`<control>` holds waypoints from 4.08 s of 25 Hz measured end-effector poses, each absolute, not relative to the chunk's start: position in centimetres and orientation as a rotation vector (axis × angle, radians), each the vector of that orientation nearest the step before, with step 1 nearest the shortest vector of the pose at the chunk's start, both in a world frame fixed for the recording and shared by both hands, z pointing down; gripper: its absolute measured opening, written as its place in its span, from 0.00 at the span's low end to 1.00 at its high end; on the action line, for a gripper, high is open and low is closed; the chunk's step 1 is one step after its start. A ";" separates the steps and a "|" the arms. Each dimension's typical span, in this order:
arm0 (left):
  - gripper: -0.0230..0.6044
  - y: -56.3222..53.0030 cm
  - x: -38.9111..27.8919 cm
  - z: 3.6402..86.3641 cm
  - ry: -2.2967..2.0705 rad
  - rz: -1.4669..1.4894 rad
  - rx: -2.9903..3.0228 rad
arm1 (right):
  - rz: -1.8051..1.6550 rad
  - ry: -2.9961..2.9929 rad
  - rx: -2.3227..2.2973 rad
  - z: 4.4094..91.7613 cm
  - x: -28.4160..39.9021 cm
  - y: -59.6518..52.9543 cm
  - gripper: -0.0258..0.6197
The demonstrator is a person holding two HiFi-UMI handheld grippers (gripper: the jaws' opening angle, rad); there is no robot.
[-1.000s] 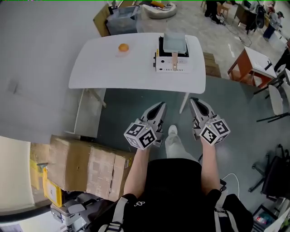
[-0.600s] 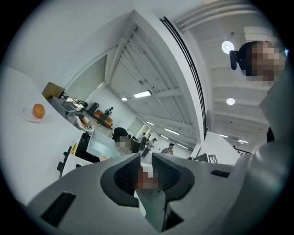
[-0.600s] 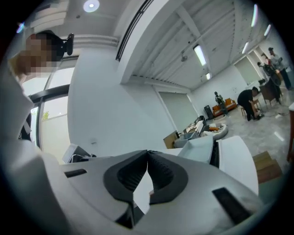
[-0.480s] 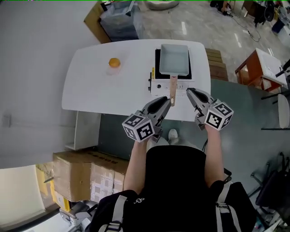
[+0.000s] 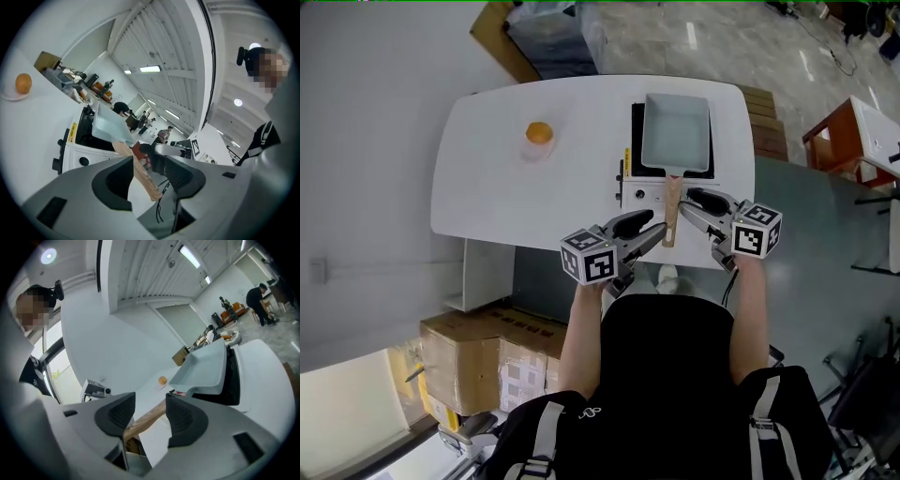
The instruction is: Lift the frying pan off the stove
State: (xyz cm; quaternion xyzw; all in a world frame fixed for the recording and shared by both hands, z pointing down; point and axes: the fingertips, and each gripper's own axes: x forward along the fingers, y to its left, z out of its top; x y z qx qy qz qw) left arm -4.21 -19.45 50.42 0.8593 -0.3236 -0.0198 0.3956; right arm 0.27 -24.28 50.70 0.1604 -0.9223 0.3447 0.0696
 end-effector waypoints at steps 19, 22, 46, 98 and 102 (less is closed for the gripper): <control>0.47 -18.8 -1.4 54.2 -0.612 0.007 2.111 | 1.329 -2.706 0.289 54.0 -1.1 -22.7 0.44; 0.47 -18.6 -0.8 54.4 -0.584 0.017 2.108 | 1.358 -2.700 0.276 54.4 -1.4 -22.7 0.44; 0.35 -18.6 0.3 54.5 -0.576 0.002 2.150 | 1.401 -2.697 0.234 54.6 -2.8 -22.1 0.39; 0.36 -17.4 1.7 46.7 -0.669 -0.016 2.399 | 1.118 -2.859 0.158 46.4 -1.6 -20.9 0.39; 0.36 -17.3 1.8 46.7 -0.671 -0.012 2.402 | 1.115 -2.861 0.159 46.4 -1.5 -20.9 0.39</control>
